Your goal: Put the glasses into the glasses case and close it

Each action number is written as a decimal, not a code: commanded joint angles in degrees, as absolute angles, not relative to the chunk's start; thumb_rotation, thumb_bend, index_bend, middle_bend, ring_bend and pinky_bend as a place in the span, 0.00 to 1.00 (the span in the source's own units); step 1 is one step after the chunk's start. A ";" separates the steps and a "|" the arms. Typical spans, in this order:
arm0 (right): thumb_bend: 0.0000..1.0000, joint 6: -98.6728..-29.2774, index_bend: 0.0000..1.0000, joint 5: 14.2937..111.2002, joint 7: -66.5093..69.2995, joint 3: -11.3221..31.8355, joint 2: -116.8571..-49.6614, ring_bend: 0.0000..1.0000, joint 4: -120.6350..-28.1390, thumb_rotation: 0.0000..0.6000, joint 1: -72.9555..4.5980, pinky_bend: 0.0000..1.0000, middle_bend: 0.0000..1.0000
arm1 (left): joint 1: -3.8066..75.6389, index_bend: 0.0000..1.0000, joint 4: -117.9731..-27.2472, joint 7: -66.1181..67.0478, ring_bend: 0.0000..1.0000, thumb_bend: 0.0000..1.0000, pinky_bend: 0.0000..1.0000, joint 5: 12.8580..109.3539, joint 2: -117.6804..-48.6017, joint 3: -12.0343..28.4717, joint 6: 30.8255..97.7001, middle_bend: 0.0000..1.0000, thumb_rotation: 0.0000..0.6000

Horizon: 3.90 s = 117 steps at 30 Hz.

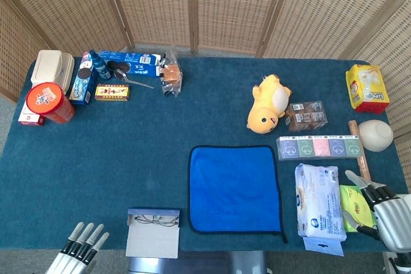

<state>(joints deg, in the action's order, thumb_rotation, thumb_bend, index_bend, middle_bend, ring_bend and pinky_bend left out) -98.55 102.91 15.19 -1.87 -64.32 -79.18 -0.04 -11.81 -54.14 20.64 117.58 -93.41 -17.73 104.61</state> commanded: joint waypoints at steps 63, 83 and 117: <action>0.28 -108.61 0.10 100.33 30.97 -2.87 -63.78 0.31 -67.37 0.93 5.93 0.36 0.26 | -5.93 0.00 -51.99 34.69 0.00 0.34 0.00 122.19 -102.20 -17.61 96.93 0.00 0.88; 0.28 -108.08 0.11 101.38 31.19 -4.29 -64.09 0.31 -64.95 0.91 6.45 0.36 0.26 | -4.79 0.00 -57.30 34.75 0.00 0.33 0.00 122.01 -100.84 -16.82 97.95 0.00 0.89; 0.28 -107.30 0.12 103.47 28.10 -6.49 -65.25 0.31 -65.00 0.90 6.85 0.36 0.26 | -2.48 0.34 -74.56 36.08 0.00 0.34 0.00 113.04 -95.70 -13.50 86.32 0.03 0.88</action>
